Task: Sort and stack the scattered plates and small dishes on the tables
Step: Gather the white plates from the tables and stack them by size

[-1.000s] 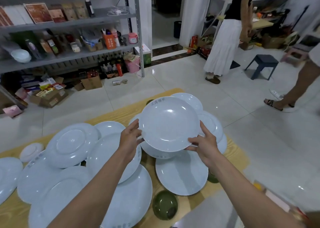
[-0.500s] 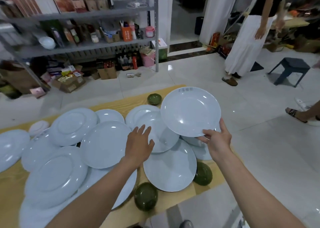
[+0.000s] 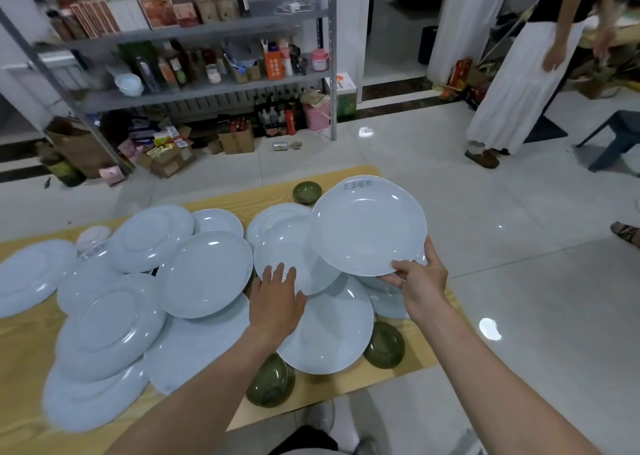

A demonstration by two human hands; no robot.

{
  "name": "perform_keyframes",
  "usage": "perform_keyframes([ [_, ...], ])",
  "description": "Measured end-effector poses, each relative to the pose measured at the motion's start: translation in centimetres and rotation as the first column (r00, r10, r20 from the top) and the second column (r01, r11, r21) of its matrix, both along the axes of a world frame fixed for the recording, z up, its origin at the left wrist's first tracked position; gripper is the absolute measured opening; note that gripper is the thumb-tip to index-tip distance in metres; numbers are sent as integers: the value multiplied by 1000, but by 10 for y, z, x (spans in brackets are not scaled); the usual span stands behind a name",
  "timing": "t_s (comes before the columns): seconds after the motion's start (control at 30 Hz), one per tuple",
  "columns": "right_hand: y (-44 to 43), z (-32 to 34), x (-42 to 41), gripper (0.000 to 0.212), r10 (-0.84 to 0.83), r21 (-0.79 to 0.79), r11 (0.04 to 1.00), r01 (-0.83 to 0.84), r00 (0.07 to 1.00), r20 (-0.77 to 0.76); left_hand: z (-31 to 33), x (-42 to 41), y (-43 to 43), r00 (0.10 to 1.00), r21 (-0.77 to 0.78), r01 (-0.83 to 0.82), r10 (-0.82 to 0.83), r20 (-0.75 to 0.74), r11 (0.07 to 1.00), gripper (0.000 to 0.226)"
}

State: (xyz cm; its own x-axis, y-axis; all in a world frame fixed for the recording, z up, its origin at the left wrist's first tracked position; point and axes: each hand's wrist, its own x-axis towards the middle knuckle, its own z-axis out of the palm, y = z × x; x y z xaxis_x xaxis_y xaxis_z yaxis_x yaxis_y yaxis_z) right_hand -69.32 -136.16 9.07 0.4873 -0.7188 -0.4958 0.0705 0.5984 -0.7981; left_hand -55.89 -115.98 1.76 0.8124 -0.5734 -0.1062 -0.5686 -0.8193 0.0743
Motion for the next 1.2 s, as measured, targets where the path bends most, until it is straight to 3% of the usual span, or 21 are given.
perform_keyframes([
  [0.3,-15,-16,10,93,-3,18,1000,3,1000,-17,-31,10,-8,991,-82,-133,130,-45,988,48],
  [0.53,-23,-27,20,95,-13,32,999,14,1000,-24,-53,20,-8,970,-15,-238,237,-52,971,48],
  [0.67,-25,-31,24,93,-2,26,1000,3,1000,-31,-60,24,-8,921,-90,-366,347,-175,926,49],
  [0.8,-24,-33,29,92,6,26,1000,-5,999,-44,-67,29,-11,813,-288,-548,420,-402,785,51],
  [1.03,-21,-33,35,92,10,49,999,-8,999,-40,-81,45,-15,661,-409,-731,421,-621,546,55],
  [1.2,-17,-29,34,92,15,48,999,-14,999,-31,-78,43,-16,515,-461,-855,289,-807,238,77],
])
